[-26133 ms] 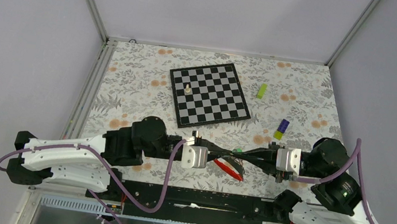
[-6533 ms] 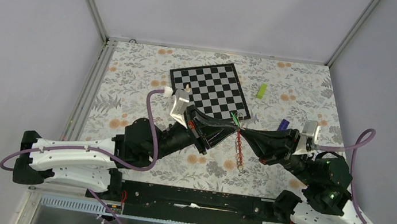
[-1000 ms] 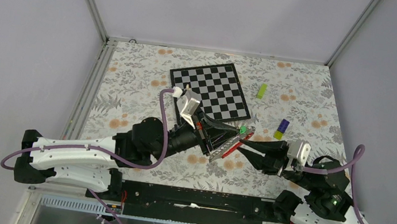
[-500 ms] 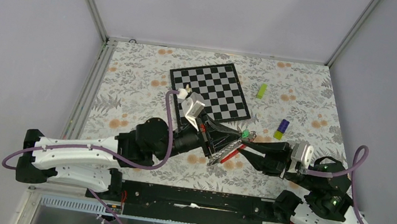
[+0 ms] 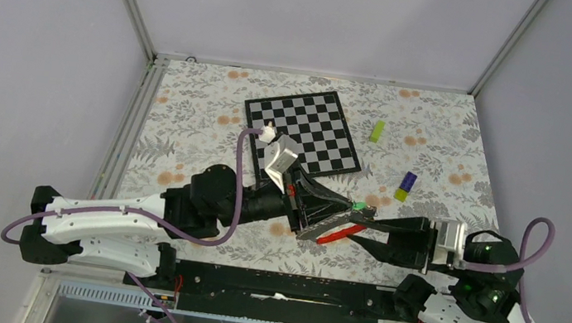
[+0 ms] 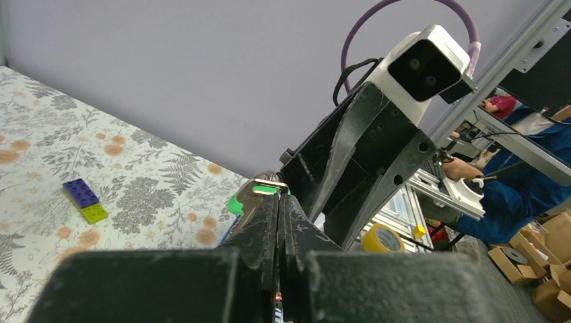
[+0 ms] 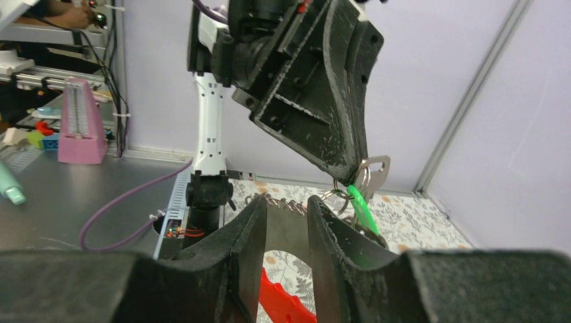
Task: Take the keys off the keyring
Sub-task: Remove the key from the keyring.
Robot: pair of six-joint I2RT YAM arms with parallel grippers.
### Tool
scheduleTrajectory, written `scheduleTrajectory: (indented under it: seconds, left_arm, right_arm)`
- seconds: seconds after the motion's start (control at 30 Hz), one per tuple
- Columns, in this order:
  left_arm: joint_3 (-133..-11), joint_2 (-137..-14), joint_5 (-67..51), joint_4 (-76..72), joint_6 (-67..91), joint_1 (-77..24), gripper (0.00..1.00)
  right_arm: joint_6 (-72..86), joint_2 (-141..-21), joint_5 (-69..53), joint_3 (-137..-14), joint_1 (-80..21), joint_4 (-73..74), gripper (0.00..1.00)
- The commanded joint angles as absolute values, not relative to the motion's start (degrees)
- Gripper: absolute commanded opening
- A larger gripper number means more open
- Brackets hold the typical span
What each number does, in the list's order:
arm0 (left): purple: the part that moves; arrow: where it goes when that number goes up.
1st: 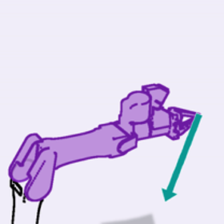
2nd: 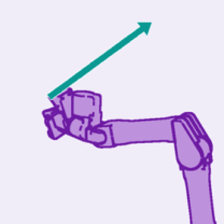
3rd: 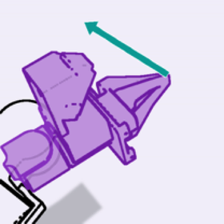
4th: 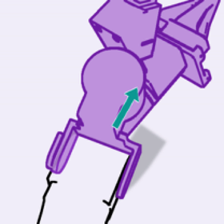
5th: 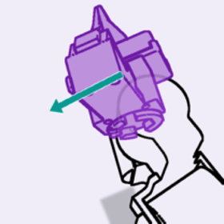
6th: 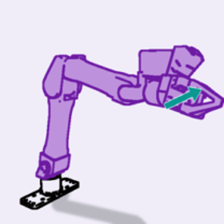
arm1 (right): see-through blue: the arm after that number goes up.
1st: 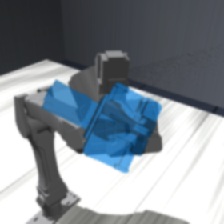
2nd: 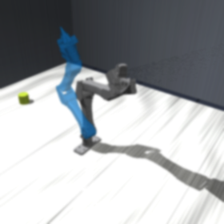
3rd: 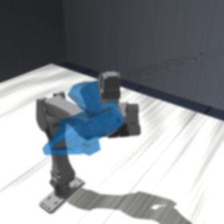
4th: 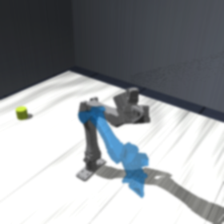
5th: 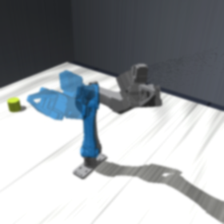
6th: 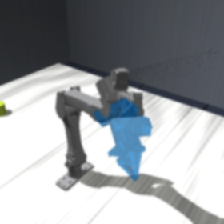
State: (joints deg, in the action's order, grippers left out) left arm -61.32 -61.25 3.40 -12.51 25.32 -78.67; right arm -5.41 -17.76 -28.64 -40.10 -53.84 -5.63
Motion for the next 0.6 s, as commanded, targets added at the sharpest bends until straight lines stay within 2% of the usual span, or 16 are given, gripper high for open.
scheduleTrajectory:
  seconds: [0.0, 0.3, 0.57]
  left_arm:
    - [-65.0, -60.2, -0.8, -15.4, 24.2, -78.6, 0.00]
    - [-65.3, -59.8, -2.3, -14.2, 24.0, -78.6, 0.00]
    - [-66.6, -59.2, -4.2, -11.4, 23.5, -78.6, 0.00]
  right_arm:
    - [-4.5, -17.2, -32.4, -44.4, -53.9, -5.5, 0.36]
    - [-4.0, -16.0, -32.8, -47.9, -53.9, -4.1, 0.36]
    - [-5.1, -17.4, -22.7, -55.1, -53.9, 7.2, 0.35]
